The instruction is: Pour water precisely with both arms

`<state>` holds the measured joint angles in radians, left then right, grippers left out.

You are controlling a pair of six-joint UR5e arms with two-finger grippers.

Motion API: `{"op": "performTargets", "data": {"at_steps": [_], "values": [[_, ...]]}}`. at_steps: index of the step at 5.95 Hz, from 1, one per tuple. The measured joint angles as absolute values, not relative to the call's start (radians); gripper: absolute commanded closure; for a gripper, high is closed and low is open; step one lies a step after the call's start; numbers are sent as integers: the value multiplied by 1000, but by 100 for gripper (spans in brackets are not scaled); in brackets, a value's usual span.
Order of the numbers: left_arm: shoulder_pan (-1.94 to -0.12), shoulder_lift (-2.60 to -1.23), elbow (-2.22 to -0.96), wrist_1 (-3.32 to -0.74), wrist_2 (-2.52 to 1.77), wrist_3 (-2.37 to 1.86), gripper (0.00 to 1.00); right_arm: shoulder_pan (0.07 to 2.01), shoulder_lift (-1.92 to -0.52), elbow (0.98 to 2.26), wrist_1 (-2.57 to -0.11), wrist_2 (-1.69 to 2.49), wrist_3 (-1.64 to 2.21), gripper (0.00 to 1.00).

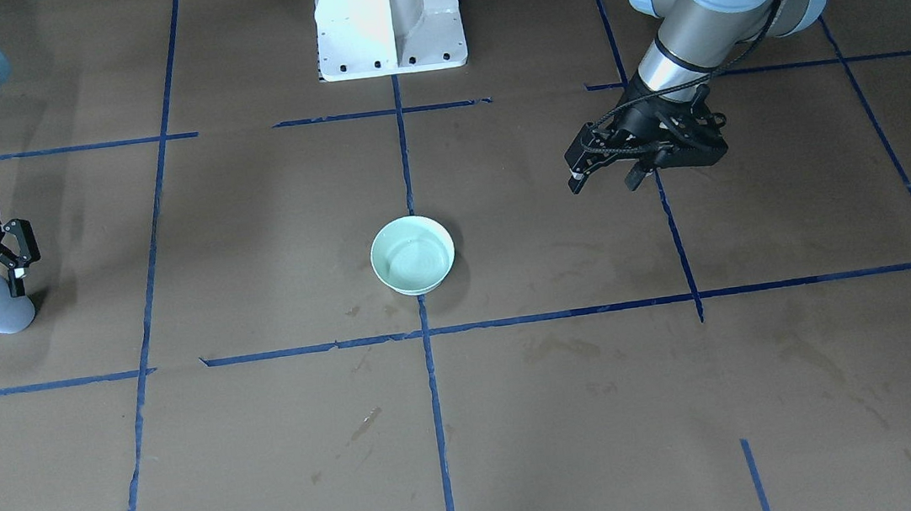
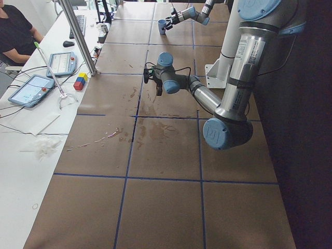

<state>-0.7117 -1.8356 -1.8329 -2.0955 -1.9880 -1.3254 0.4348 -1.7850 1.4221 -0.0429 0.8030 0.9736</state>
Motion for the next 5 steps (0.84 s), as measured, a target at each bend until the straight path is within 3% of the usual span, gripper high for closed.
{"op": "performTargets", "data": {"at_steps": [2,3,4,5], "values": [[-712,-1835,-1834,-2095,-1988,-1325,0,443,-1777,1414,-43,809,973,1],[-712,-1835,-1834,-2095,-1988,-1325,0,448,-1770,1406,-43,813,972,8],[-712,-1835,-1835,-2095,-1988,-1325,0,454,-1761,1398,-42,818,971,34],[-712,-1835,-1838,-2095,-1988,-1325,0,458,-1758,1395,-41,821,971,51]]}}
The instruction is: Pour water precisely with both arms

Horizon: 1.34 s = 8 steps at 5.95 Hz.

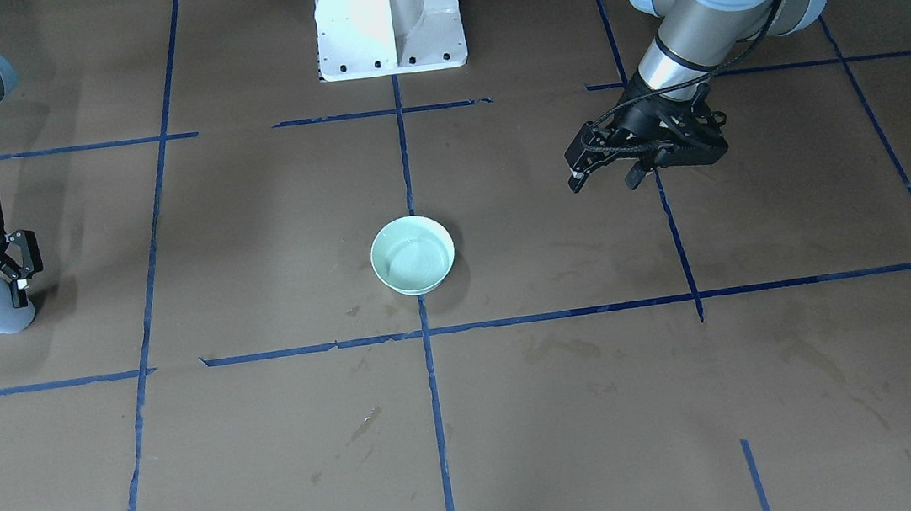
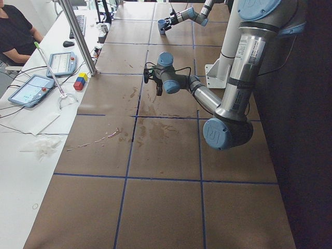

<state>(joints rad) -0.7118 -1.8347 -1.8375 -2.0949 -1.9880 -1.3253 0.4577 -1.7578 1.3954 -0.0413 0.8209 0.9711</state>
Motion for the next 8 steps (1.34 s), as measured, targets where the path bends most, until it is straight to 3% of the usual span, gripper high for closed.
{"op": "performTargets", "data": {"at_steps": [1,3,6,8], "values": [[-712,-1835,-1840,-2095,-1988,-1325,0,459,-1756,1396,-41,821,966,66],[-713,-1829,-1847,-2095,-1988,-1326,0,474,-1718,1407,-47,819,907,78],[-713,-1788,-1862,-2097,-1992,-1323,0,478,-1603,1464,-115,808,817,77],[-713,-1768,-1874,-2097,-1992,-1321,0,414,-1533,1599,-343,757,815,78]]}}
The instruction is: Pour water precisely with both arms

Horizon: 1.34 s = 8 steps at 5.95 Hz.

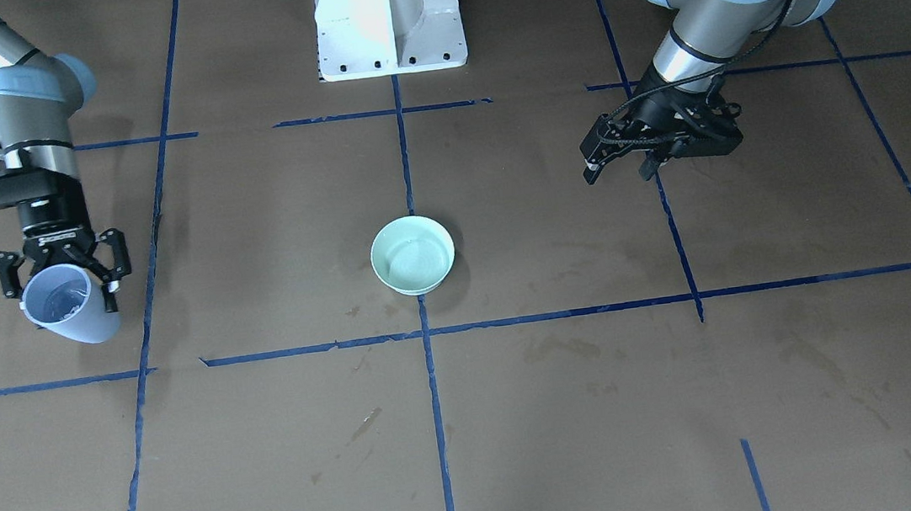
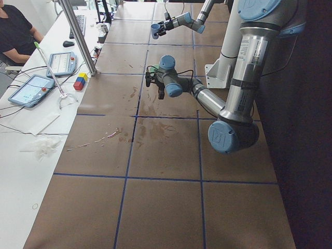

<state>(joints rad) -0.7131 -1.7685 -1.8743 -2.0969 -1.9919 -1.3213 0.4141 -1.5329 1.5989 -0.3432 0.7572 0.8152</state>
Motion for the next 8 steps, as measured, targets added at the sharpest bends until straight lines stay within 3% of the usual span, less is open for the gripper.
{"op": "performTargets", "data": {"at_steps": [3,8], "values": [[-720,-1658,-1975,-2097,-1997,-1319,0,267,-1374,1690,-645,567,815,78],[-721,-1584,-2031,-2098,-1996,-1316,0,192,-1151,1675,-1067,527,769,76]]}}
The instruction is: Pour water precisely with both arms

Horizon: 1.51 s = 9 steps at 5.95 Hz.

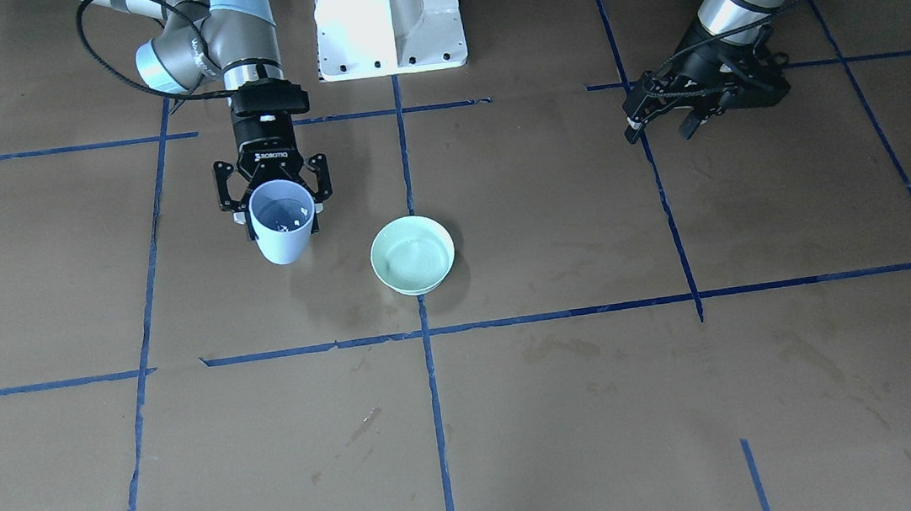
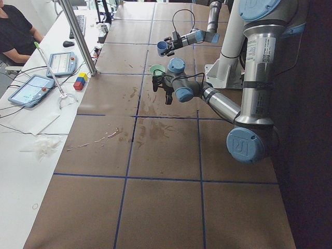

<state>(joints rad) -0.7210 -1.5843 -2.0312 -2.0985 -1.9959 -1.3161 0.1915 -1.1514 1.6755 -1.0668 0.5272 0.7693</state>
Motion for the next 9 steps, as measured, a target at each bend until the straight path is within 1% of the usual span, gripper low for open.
{"op": "performTargets", "data": {"at_steps": [1,3,5,9], "values": [[-721,-1584,-2035,-2099,-1996,-1316,0,197,-1104,1669,-1172,530,766,76],[-721,-1585,-2040,-2097,-1995,-1316,0,214,-1056,1629,-1281,541,761,79],[-721,-1584,-2046,-2097,-1993,-1317,0,222,-1012,1609,-1446,551,736,82],[-721,-1574,-2063,-2097,-1993,-1319,0,219,-947,1572,-1570,532,593,83]]}}
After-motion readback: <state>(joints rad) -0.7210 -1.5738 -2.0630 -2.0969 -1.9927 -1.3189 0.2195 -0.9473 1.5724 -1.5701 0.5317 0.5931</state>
